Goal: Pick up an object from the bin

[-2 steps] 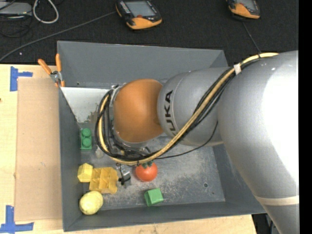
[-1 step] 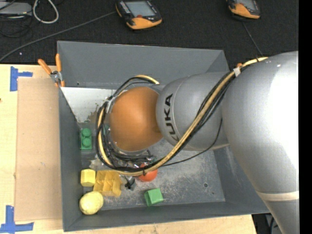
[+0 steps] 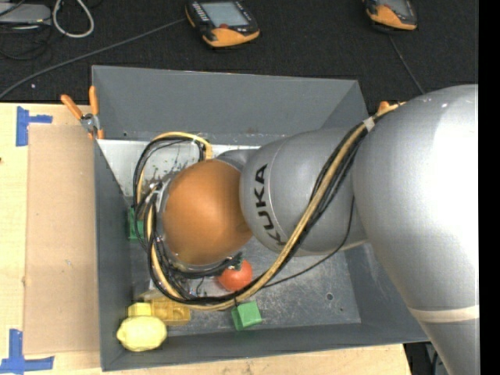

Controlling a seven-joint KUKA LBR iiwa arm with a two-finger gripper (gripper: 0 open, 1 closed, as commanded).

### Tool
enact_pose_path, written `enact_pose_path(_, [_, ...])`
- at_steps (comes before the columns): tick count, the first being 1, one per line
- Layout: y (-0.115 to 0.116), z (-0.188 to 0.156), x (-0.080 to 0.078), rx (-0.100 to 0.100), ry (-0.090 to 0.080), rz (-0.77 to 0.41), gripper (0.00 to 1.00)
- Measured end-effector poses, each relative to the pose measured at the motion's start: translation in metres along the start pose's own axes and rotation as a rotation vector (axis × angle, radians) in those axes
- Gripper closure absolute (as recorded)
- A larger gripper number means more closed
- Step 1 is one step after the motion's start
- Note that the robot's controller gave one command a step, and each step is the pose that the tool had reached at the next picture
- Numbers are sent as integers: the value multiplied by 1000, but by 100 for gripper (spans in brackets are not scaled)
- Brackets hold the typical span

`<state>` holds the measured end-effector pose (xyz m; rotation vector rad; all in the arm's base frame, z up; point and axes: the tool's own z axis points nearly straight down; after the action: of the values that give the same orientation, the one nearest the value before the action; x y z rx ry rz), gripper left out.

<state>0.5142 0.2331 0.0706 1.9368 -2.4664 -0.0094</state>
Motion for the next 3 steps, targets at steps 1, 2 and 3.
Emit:
enact_pose_path(1, [0, 0, 0, 0, 0, 1, 100])
enact_pose_path(2, [1, -57, -4, -4, 0, -7, 100])
enact_pose_path(3, [-5, -76, -4, 9, -8, -111, 100])
